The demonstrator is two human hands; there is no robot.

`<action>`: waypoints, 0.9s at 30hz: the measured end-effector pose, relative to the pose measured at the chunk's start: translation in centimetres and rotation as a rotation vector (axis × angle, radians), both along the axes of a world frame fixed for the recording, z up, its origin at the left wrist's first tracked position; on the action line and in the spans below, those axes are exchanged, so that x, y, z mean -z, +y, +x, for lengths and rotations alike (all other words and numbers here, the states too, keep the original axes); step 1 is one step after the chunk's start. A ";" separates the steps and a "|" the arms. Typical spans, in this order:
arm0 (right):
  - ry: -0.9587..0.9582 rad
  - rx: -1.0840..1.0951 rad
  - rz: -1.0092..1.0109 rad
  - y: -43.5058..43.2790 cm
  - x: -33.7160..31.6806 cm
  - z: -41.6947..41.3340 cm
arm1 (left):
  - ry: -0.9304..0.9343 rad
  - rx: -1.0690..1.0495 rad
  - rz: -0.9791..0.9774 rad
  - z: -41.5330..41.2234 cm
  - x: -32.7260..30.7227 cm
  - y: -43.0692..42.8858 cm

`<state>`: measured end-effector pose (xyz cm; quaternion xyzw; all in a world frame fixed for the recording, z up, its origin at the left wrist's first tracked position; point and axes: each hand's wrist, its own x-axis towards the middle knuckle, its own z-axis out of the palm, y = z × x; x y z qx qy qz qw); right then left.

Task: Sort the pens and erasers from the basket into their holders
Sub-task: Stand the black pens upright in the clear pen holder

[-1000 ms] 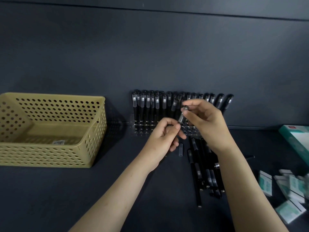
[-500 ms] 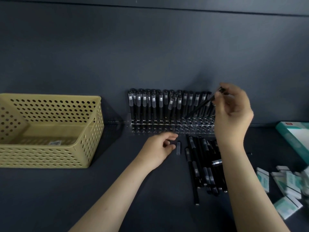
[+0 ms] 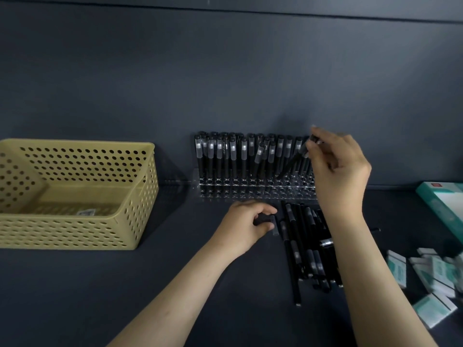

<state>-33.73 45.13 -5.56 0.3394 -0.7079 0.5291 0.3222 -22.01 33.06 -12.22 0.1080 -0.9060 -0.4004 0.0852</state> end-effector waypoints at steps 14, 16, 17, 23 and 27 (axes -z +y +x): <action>-0.331 -0.216 0.427 1.1 0.3 -0.4 | -0.028 0.050 -0.074 1.2 -0.2 1.0; -0.347 -0.214 0.423 2.4 0.2 -0.1 | -0.025 0.066 -0.082 1.4 -0.3 1.2; -0.352 -0.216 0.463 3.0 0.4 0.1 | -0.024 0.083 -0.084 1.5 -0.4 1.2; -0.428 -0.242 0.811 5.7 4.3 2.2 | -0.052 0.204 -0.164 1.6 -0.6 1.9; -0.404 -0.167 0.769 6.6 5.0 2.2 | -0.040 0.221 -0.188 2.2 -0.4 1.7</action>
